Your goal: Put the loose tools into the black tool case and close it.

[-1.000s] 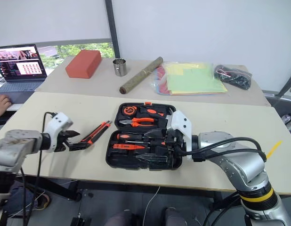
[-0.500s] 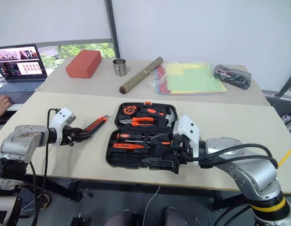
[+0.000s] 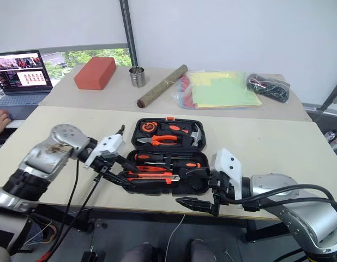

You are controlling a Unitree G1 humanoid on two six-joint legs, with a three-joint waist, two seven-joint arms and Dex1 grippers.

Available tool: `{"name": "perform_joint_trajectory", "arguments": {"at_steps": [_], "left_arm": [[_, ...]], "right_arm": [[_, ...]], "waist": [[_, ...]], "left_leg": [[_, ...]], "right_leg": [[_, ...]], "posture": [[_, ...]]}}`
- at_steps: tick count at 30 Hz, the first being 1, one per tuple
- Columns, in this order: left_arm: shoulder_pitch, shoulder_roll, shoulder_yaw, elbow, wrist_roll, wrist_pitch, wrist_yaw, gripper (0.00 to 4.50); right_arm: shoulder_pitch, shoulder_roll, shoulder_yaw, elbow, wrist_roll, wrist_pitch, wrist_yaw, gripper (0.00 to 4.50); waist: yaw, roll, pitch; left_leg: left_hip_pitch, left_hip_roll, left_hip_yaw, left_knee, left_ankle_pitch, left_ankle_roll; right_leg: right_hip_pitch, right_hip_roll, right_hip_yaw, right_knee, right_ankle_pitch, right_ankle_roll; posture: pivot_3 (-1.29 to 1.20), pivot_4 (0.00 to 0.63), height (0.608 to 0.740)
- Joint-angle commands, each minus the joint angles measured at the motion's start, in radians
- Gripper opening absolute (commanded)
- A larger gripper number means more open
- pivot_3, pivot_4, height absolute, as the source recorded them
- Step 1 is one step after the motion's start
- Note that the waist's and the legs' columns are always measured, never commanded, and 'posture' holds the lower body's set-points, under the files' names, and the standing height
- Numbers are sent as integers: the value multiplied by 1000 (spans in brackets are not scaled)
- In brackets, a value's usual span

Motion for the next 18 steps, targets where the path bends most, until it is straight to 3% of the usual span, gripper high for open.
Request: {"name": "perform_joint_trajectory", "arguments": {"at_steps": [1, 11, 13, 14, 18], "left_arm": [[-46, -48, -47, 93, 89, -78, -4, 1807], [-49, -105, -85, 151, 88, -59, -4, 1807], [-50, -124, -71, 156, 84, -29, 0, 2812], [-51, -128, -67, 154, 75, -15, -1, 2982], [-48, -135, -54, 149, 81, -11, -1, 4442]], "right_arm": [[28, -4, -58, -56, 17, -5, -41, 4500], [67, 3, -81, -78, 23, -8, -103, 4500], [69, 2, -81, -75, 22, -9, -107, 4500], [69, 2, -81, -74, 21, -9, -108, 4500], [70, 2, -79, -71, 20, -11, -109, 4500]], "waist": [[2, 0, 0], [7, 0, 0], [10, 0, 0], [10, 0, 0], [10, 0, 0]], "left_leg": [[0, 0, 0, 0, 0, 0], [-3, 0, -1, 1, 1, 2], [-3, 0, -1, 2, 1, 2], [-3, 0, -1, 2, 1, 3], [-3, 0, -1, 3, 1, 3]], "right_leg": [[0, 0, 0, 0, 0, 0], [-2, 0, 0, 0, 4, -7], [-2, 0, 0, 0, 3, -5], [-2, 0, 0, 0, 2, -3], [-2, 0, 0, 0, 2, -3]], "posture": [[0, 150, 737], [0, 150, 737], [0, 150, 737], [0, 150, 737], [0, 150, 737]]}}
